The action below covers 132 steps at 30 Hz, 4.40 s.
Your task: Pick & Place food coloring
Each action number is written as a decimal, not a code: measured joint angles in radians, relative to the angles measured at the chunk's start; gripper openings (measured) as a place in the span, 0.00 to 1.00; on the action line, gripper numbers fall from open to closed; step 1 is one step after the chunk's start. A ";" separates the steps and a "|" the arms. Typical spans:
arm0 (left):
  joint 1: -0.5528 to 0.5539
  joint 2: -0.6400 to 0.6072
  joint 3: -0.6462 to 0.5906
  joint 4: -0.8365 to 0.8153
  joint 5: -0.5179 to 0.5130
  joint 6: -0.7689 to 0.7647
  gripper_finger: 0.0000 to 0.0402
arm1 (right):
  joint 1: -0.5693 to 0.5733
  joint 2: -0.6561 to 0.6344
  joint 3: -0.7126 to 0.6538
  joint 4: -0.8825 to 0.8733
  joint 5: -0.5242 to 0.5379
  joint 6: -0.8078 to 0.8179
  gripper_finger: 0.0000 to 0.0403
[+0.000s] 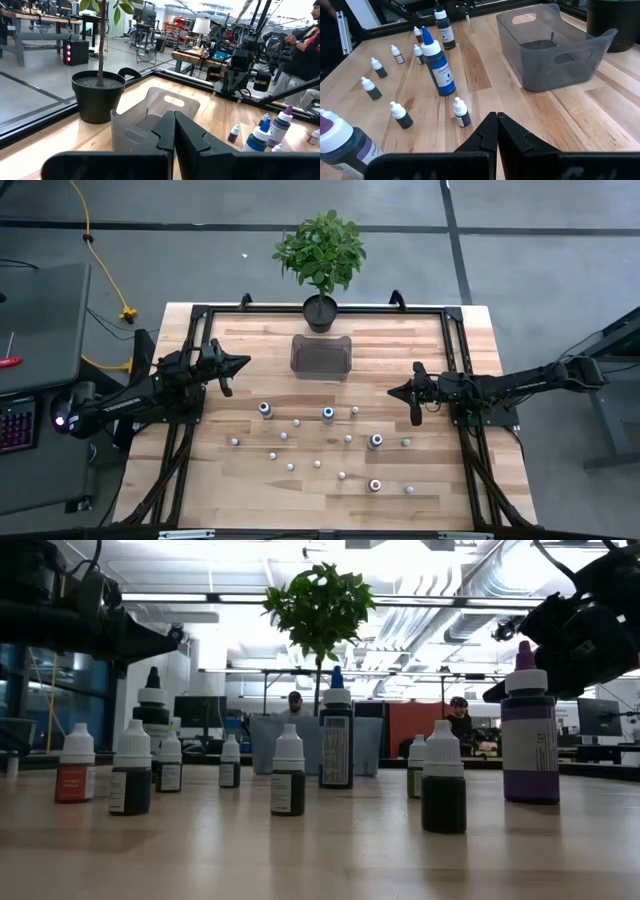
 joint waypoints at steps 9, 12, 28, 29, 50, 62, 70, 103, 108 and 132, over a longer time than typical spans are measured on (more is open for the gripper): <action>0.000 0.000 0.000 0.000 0.000 0.000 0.00 | 0.000 0.000 0.000 0.000 0.000 0.000 0.01; 0.000 0.000 0.000 0.000 0.000 0.000 0.00 | 0.000 0.000 0.000 0.000 0.000 0.000 0.01; 0.000 0.000 0.000 0.000 0.000 0.000 0.00 | 0.000 0.000 0.000 0.000 0.000 0.000 0.01; 0.000 0.000 0.000 0.000 0.000 0.000 0.00 | 0.000 0.000 0.000 0.000 0.000 0.000 0.01; 0.000 0.000 0.000 0.000 0.000 0.000 0.00 | 0.000 0.000 0.000 0.000 0.000 0.000 0.01; 0.000 0.000 0.000 0.000 0.000 0.000 0.00 | 0.000 0.000 0.000 0.005 0.000 0.000 0.01; 0.000 0.000 0.000 0.000 0.000 0.000 0.00 | 0.000 0.000 0.000 0.009 0.000 0.071 0.01; 0.000 0.000 0.000 0.000 0.000 0.000 0.00 | 0.000 0.111 1.016 -1.377 -0.173 0.158 0.01; 0.000 0.000 0.000 0.000 0.000 0.000 0.00 | 0.000 0.188 1.140 -1.440 -0.183 0.158 0.01; 0.000 0.000 0.000 0.000 0.000 0.000 0.00 | 0.398 0.637 1.180 -1.517 -0.211 0.454 0.01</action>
